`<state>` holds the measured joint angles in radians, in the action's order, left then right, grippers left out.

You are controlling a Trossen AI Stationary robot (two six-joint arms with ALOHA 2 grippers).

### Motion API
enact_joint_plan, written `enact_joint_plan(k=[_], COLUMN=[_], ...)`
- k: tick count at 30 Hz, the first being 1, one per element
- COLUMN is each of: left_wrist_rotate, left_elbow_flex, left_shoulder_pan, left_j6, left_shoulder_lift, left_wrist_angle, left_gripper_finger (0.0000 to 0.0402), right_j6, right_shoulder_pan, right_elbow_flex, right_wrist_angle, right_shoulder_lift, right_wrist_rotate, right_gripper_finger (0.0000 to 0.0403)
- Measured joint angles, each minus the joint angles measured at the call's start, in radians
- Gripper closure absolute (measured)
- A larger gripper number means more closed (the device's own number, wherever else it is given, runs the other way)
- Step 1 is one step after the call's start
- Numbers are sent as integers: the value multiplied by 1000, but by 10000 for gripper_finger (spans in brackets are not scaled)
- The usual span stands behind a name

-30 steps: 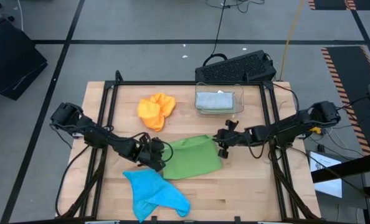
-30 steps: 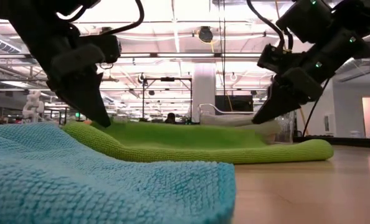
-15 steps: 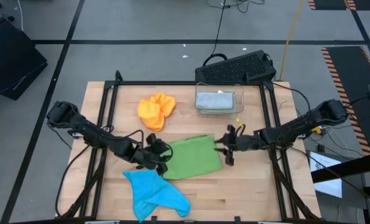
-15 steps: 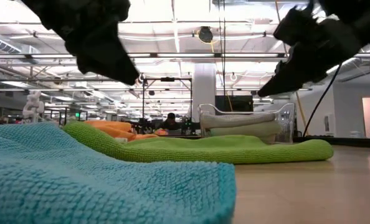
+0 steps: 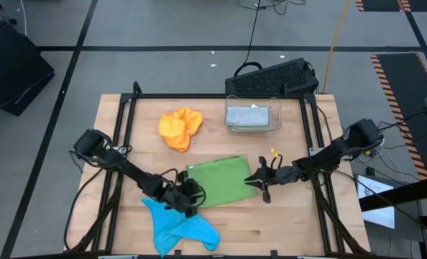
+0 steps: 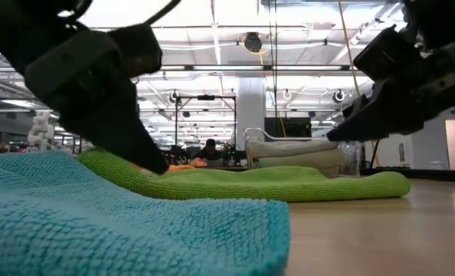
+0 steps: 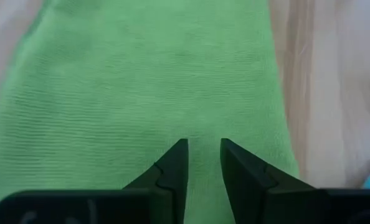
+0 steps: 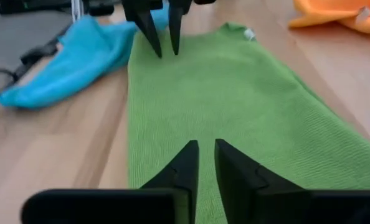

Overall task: Fold microfiber towels
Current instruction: Fold the green microfiber towel

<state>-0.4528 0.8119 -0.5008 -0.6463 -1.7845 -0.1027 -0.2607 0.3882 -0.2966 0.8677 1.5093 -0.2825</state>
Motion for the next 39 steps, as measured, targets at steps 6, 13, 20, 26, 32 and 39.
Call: enact_joint_plan(k=[6, 13, 20, 26, 32, 39], left_wrist_rotate=[-16, 31, 13, 1, 33, 36], left_elbow_flex=[2, -2, -1, 0, -26, -21], left_shoulder_pan=[14, 65, 108, 102, 98, 100], left_j6=[-21, 62, 201, 223, 121, 39], left_shoulder_lift=[-41, -8, 100, 149, 67, 2], left_wrist_angle=[65, 93, 53, 31, 86, 134], left_gripper_finger=[309, 309, 309, 309, 309, 309], right_j6=[64, 98, 116, 104, 51, -27], right_shoulder_pan=[0, -10, -32, -54, -59, -43], right_elbow_flex=[-54, -121, -236, -246, -223, -173], right_wrist_angle=[111, 223, 216, 195, 126, 117], right_shoulder_lift=[125, 235, 357, 418, 424, 412], right_wrist_rotate=[49, 51, 76, 78, 76, 72], right_gripper_finger=[382, 385, 385, 385, 385, 385])
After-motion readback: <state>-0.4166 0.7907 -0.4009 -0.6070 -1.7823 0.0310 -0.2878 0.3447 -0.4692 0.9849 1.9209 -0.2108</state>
